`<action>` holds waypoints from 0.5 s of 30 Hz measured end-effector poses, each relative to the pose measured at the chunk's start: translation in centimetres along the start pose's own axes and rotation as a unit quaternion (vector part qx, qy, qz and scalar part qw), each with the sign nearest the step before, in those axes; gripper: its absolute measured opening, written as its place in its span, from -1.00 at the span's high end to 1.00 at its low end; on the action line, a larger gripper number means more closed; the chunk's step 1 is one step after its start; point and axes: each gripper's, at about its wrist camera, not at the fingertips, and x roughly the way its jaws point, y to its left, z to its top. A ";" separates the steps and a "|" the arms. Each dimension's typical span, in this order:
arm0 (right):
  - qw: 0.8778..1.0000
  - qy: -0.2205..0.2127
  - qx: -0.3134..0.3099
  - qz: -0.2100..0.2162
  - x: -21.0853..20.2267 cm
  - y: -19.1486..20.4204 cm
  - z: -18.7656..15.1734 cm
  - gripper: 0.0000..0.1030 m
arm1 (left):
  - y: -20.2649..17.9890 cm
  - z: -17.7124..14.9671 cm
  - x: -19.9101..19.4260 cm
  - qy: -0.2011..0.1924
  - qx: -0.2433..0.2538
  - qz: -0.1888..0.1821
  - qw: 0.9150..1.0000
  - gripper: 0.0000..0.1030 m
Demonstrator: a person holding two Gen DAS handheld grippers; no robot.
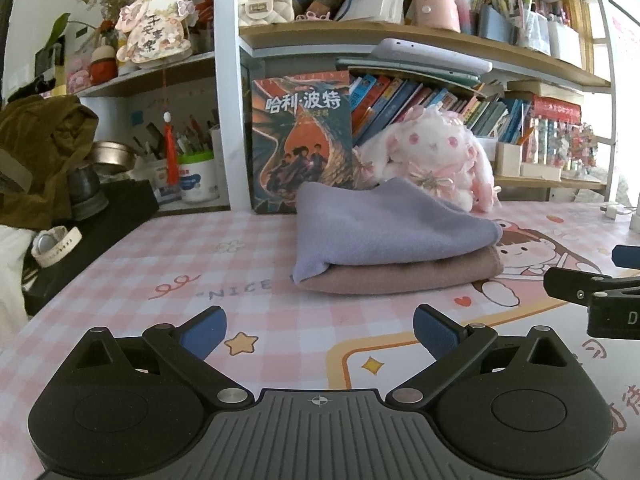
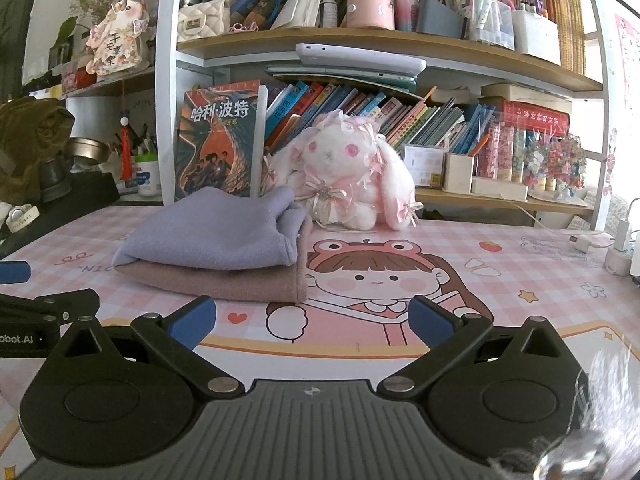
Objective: Fold clothes
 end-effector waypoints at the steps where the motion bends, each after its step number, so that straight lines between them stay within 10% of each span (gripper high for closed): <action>1: 1.000 0.000 0.000 0.000 0.0 0.0 0.0 -1.00 | 0.0 0.0 0.0 0.001 -0.001 0.000 1.000 -0.96; 15: 1.000 0.002 0.001 0.002 0.1 -0.1 0.1 -1.00 | 0.1 0.0 0.1 0.004 -0.002 -0.006 1.000 -0.96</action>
